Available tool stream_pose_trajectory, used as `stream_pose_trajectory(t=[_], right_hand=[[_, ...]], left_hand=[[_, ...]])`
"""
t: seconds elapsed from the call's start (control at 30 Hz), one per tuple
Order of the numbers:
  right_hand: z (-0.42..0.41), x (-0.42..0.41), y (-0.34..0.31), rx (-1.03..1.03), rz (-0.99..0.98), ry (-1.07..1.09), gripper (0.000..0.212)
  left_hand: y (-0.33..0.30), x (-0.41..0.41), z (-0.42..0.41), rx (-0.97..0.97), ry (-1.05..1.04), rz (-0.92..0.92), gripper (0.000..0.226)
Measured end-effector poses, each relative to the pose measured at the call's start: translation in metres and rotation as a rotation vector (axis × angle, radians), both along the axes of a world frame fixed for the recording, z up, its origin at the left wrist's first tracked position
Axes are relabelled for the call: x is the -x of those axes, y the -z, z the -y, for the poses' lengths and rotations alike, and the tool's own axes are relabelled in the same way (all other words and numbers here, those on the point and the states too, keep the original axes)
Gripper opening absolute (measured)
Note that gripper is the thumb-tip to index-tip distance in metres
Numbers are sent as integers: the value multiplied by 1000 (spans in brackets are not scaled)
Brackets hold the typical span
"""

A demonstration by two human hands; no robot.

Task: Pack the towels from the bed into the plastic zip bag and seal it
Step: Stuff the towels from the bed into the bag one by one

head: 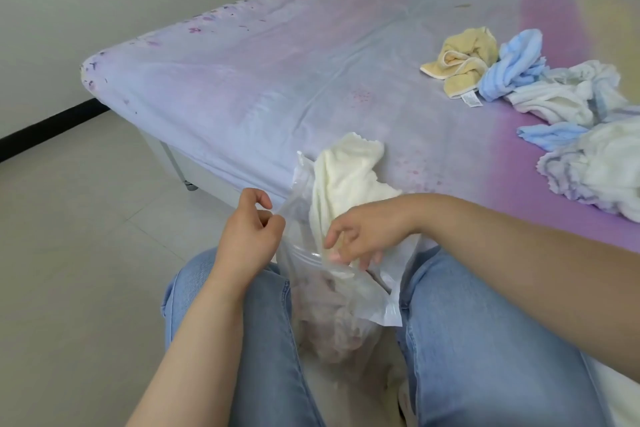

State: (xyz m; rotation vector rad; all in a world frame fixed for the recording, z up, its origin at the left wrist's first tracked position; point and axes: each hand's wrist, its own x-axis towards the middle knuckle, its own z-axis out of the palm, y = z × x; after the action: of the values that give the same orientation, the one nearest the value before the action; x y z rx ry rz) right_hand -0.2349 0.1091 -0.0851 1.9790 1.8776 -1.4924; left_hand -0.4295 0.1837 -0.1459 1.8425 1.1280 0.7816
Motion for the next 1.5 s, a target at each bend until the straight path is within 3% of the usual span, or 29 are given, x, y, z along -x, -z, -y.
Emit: stream_pose_trajectory(t=[0.03, 0.1, 0.13, 0.17, 0.23, 0.27, 0.33, 0.4, 0.57, 0.67, 0.73, 0.83, 0.87, 0.9, 0.97, 1.0, 1.03, 1.1, 1.17, 1.2, 1.33, 1.5], right_hand=[[-3, -4, 4, -87, -3, 63, 33], [-14, -18, 4, -497, 92, 291, 24], [-20, -27, 2, -684, 227, 319, 23], [-24, -37, 3, -756, 380, 258, 36], [-29, -49, 8, -557, 571, 85, 65], [-29, -51, 11, -445, 619, 26, 67], [-29, -46, 18, -412, 671, -42, 45], [-29, -39, 19, -609, 689, 3, 28], [-22, -37, 7, -910, 724, 181, 28], [-10, -37, -7, -1068, 524, 369, 13], [0, -34, -11, -954, 335, 313, 12], [18, -21, -1, -408, 152, 74, 34], [20, -22, 2, -376, 144, 61, 39], [17, -26, 2, -472, 171, 109, 41], [13, -38, -4, -765, 425, 211, 41], [14, -43, -6, -769, 580, 234, 46], [17, -48, -7, -635, 705, 237, 54], [26, -49, -5, -168, 738, 204, 57], [33, -44, 1, 52, 647, 177, 31], [35, -43, 3, 12, 671, 152, 22], [46, -50, -6, -128, 850, 125, 22], [88, -90, -29, -211, 760, 408, 24]], left_hand=[[0, 1, 0, 3, 1, 6, 26], [1, 2, 1, 6, 11, 0, 25], [1, 2, 1, 4, 18, -8, 25], [1, 1, 1, 3, 26, -14, 24], [0, 1, 2, 5, 36, -19, 22], [-1, 1, 2, 9, 42, -21, 21], [-2, 1, 4, 26, 53, -16, 18], [-2, 2, 4, 34, 55, -12, 16], [-3, 4, 5, 47, 56, -20, 17], [-2, 5, 4, 44, 42, -17, 20], [0, 6, 3, 30, 48, -21, 23], [2, 6, 2, 10, 64, -6, 22], [2, 6, 2, 10, 73, 4, 21], [1, 6, 3, 10, 83, 11, 20], [0, 6, 4, 6, 97, 5, 19], [-1, 6, 4, 4, 102, 1, 18], [-1, 6, 5, 6, 108, 1, 18], [-3, 5, 7, 24, 126, 5, 20], [-8, 4, 9, 59, 160, 11, 24], [-11, 3, 11, 78, 180, 22, 27], [-27, -6, 24, 130, 290, 87, 35], [-54, -32, 46, 126, 502, 162, 38]])
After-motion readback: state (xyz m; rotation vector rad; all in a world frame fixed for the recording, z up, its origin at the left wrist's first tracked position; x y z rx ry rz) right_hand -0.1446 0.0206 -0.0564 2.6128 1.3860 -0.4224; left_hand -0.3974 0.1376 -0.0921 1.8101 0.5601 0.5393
